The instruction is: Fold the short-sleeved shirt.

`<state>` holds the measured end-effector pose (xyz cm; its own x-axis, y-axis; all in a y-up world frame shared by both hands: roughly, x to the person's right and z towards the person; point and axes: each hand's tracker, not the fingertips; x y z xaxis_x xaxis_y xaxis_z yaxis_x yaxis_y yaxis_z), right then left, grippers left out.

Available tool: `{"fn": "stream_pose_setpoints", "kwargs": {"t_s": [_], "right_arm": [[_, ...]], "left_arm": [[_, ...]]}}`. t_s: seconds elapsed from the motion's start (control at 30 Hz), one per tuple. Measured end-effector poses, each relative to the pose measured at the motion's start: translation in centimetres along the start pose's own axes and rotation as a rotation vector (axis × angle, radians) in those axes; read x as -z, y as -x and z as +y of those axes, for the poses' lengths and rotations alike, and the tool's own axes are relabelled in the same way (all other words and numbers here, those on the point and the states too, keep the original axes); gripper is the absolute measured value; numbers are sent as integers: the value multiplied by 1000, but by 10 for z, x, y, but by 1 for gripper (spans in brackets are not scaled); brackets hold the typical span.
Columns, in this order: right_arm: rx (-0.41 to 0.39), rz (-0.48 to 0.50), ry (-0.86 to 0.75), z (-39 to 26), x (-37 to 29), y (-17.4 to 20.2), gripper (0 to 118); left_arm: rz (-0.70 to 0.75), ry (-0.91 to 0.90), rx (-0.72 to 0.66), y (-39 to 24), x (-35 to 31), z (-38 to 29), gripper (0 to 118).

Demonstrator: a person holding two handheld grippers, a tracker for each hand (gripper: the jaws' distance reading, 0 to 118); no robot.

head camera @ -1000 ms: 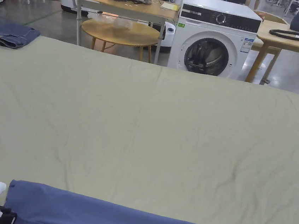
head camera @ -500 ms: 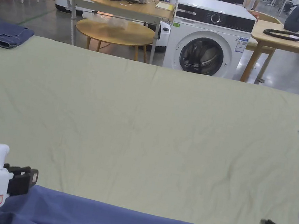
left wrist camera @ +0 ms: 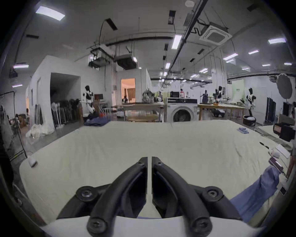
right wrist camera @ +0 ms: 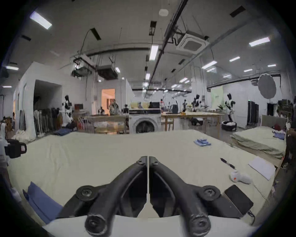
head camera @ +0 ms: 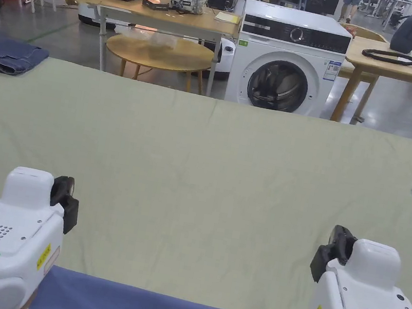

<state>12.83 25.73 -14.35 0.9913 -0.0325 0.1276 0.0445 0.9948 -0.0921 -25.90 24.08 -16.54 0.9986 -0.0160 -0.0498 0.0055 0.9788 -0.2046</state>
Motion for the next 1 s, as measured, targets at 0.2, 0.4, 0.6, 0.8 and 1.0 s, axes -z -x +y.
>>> {"fn": "stream_pose_setpoints", "kwargs": {"t_s": [0.2,0.4,0.6,0.8,1.0], "right_arm": [[-43,16,-50,4,2,13,0],[-45,28,-24,3,4,20,0],[-60,63,32,-9,13,20,0],[-84,100,65,-20,14,21,0],[-86,133,96,-29,17,22,0]], "left_arm": [[-13,-20,13,-5,-13,15,0],[-34,128,-29,33,-14,14,0],[-234,483,-235,111,1,-14,0],[-364,666,-444,171,13,-52,50],[-468,812,-553,188,33,-83,73]]}}
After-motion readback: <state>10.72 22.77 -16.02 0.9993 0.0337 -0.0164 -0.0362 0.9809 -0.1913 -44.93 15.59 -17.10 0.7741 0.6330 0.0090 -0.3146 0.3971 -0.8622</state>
